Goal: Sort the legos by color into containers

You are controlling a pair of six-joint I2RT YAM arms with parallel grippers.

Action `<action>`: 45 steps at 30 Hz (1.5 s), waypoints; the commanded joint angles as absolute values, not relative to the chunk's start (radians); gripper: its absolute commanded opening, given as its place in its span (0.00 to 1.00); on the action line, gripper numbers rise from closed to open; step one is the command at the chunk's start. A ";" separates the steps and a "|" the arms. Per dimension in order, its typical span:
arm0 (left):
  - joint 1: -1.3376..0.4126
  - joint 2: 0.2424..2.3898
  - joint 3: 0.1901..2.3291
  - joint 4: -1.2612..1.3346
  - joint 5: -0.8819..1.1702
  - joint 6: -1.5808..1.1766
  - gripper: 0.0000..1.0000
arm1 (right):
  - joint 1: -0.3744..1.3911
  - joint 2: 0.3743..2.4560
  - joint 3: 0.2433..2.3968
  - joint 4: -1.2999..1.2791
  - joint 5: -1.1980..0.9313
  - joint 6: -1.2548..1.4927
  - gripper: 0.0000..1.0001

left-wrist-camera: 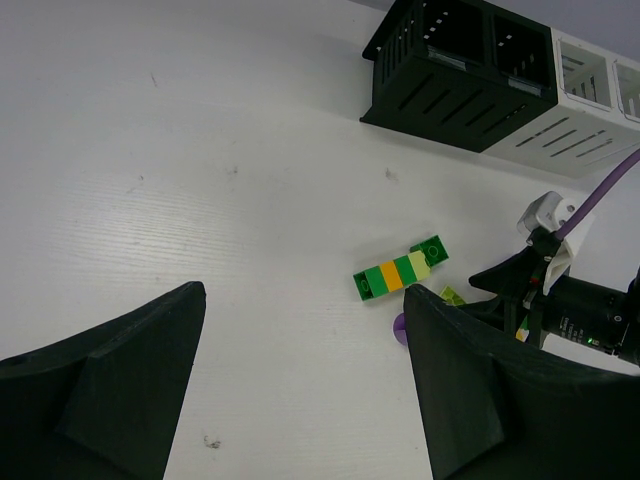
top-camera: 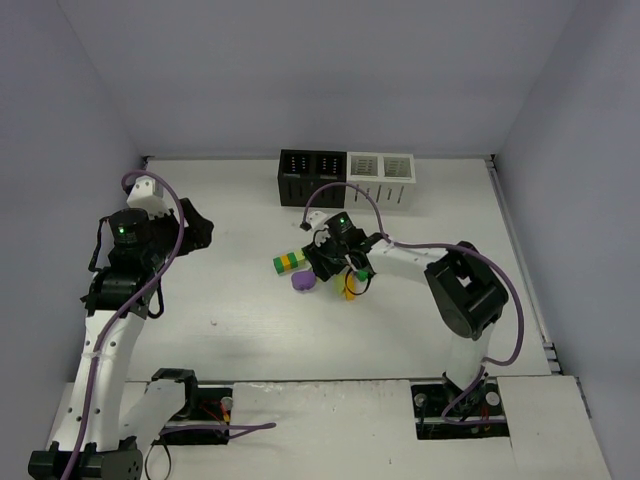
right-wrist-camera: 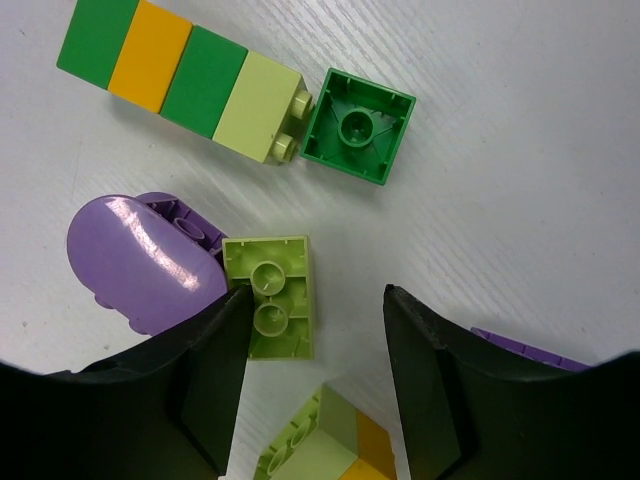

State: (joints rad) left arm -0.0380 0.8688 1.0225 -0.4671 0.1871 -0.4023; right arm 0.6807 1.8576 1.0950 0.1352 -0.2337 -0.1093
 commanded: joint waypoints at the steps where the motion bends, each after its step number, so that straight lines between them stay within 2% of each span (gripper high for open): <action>1: -0.031 0.874 1.055 -0.411 0.204 -0.414 0.74 | 0.692 1.847 1.097 0.193 -0.248 -0.098 0.51; 2: -0.031 0.873 1.055 -0.410 0.204 -0.414 0.74 | 0.696 1.847 1.097 0.195 -0.249 -0.098 0.51; 5: -0.031 0.873 1.055 -0.411 0.204 -0.414 0.74 | 0.699 1.851 1.097 0.196 -0.253 -0.098 0.38; 7: -0.031 0.871 1.057 -0.411 0.204 -0.414 0.74 | 0.700 1.859 1.100 0.196 -0.249 -0.098 0.21; 8: -0.031 0.871 1.057 -0.411 0.204 -0.414 0.74 | 0.699 1.864 1.101 0.196 -0.244 -0.094 0.09; 10: -0.031 0.871 1.057 -0.411 0.202 -0.414 0.74 | 0.699 1.864 1.101 0.196 -0.236 -0.092 0.00; 17: -0.031 0.873 1.057 -0.411 0.202 -0.414 0.74 | 0.681 1.761 1.123 0.184 -0.076 -0.098 0.00; 22: -0.031 0.867 1.055 -0.413 0.196 -0.413 0.74 | 0.548 1.652 1.230 0.178 0.107 -0.078 0.00; 29: -0.031 0.873 1.057 -0.416 0.186 -0.410 0.74 | 0.341 1.709 1.446 0.179 0.288 -0.075 0.00; 35: -0.031 0.877 1.058 -0.417 0.190 -0.410 0.74 | 0.220 1.848 1.632 0.170 0.270 -0.067 0.00; 45: -0.031 0.871 1.062 -0.420 0.190 -0.408 0.74 | 0.178 2.008 1.747 0.158 0.163 -0.091 0.00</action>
State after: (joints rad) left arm -0.0380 0.8715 1.0225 -0.4671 0.1864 -0.4026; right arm 0.1825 2.0148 1.6810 0.1192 0.1955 -0.0803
